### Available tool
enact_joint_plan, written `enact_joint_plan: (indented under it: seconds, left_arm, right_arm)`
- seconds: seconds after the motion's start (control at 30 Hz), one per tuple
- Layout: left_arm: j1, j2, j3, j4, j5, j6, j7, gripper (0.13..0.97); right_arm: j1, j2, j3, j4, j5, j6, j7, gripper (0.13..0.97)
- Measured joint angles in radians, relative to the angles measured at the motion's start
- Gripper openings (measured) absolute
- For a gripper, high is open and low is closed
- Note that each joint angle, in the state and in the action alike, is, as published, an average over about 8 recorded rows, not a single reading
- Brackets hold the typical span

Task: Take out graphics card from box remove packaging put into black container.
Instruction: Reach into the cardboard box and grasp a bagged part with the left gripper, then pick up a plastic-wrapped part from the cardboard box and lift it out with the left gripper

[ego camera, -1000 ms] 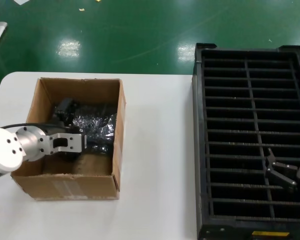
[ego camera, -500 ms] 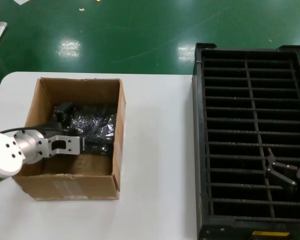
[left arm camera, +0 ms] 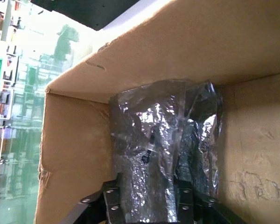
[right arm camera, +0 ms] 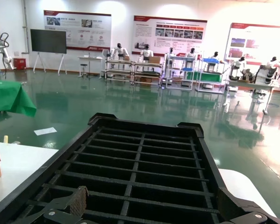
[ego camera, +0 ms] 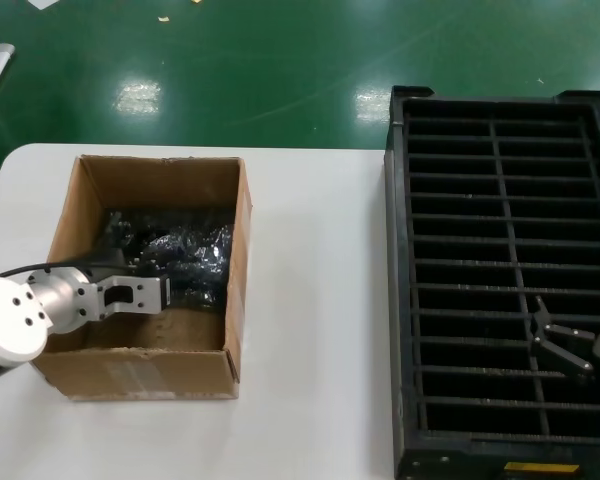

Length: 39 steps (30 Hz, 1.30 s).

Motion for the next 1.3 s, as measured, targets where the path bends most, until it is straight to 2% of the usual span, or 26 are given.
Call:
enact_joint_plan:
  seconds: [0.23, 0.53, 0.87, 1.07, 1.3]
  left_arm:
    - [0.011, -0.003, -0.01, -0.01, 0.006, -0.005, 0.003, 0.336]
    - [0.026, -0.004, -0.02, -0.02, 0.01, -0.012, 0.004, 0.207]
    - [0.031, 0.0, -0.035, -0.024, -0.007, -0.045, 0.041, 0.145]
    - [0.063, -0.027, -0.062, -0.119, 0.024, -0.066, 0.019, 0.14]
    - [0.137, -0.079, -0.14, -0.324, 0.128, -0.056, -0.066, 0.138]
  right_arm:
    - [0.0, 0.0, 0.0, 0.0, 0.0, 0.0, 0.0, 0.966]
    - [0.0, 0.0, 0.0, 0.0, 0.0, 0.0, 0.0, 0.966]
    - [0.0, 0.0, 0.0, 0.0, 0.0, 0.0, 0.0, 0.966]
    - [0.0, 0.0, 0.0, 0.0, 0.0, 0.0, 0.0, 0.966]
    - [0.0, 0.0, 0.0, 0.0, 0.0, 0.0, 0.0, 0.966]
